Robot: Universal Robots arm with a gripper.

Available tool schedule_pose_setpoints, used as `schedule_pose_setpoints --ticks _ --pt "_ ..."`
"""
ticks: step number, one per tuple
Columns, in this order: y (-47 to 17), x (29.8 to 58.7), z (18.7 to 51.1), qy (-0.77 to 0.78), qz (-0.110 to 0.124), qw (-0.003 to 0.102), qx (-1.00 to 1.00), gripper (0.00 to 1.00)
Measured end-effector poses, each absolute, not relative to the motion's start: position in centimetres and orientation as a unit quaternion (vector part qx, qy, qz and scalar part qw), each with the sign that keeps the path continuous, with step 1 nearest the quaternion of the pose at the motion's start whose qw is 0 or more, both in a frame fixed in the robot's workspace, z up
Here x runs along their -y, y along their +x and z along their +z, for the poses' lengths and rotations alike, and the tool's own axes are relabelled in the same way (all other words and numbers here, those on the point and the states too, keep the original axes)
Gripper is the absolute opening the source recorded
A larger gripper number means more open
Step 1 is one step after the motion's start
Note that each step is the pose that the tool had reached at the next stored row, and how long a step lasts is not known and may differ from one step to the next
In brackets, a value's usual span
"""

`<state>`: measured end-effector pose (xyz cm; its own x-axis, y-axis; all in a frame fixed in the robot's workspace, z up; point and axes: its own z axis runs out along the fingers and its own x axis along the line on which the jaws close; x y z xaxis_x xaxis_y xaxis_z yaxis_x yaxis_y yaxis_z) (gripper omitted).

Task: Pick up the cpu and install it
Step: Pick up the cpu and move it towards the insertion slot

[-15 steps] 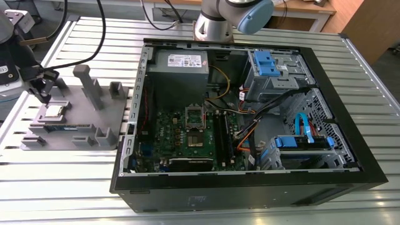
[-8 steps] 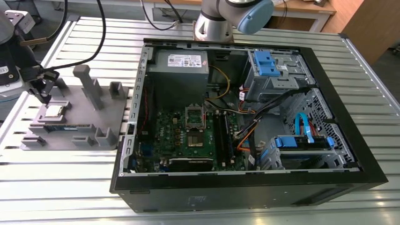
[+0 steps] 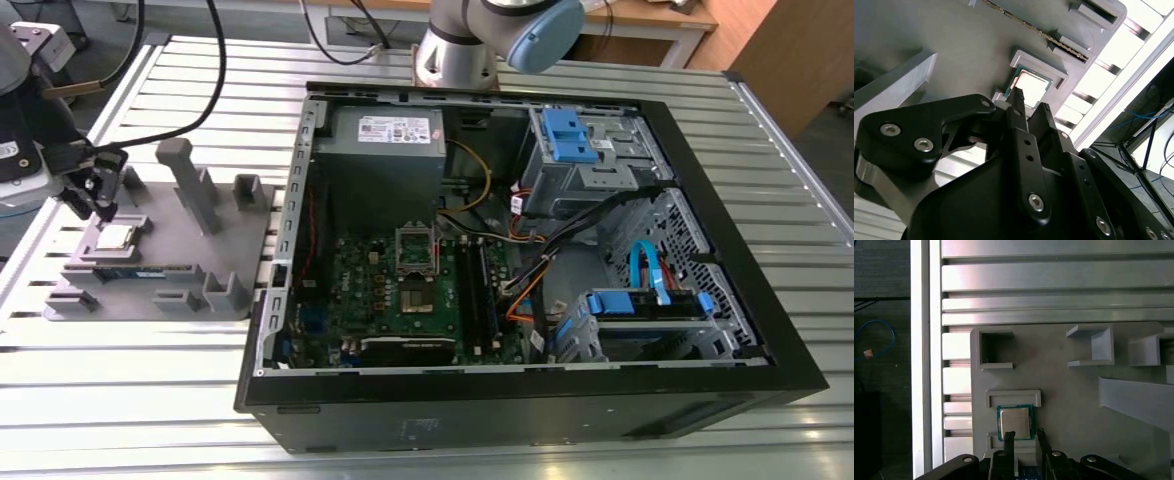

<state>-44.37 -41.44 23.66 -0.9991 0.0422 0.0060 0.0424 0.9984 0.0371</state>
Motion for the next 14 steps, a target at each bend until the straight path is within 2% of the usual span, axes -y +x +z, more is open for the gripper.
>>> schedule_pose_setpoints --ticks 1,2,4,5,6,14 --pt "-44.37 41.44 23.65 -0.021 -0.019 0.003 1.000 0.35" --pt "-44.37 41.44 23.65 -0.021 -0.019 0.003 1.000 0.35" --pt "-44.37 41.44 23.64 -0.021 -0.019 0.003 1.000 0.47" --pt "-44.37 41.44 23.64 -0.021 -0.019 0.003 1.000 0.47" --pt "-44.37 41.44 23.63 -0.021 -0.019 0.003 1.000 0.53" --pt "-44.40 41.44 22.82 -0.021 -0.019 0.002 1.000 0.53"
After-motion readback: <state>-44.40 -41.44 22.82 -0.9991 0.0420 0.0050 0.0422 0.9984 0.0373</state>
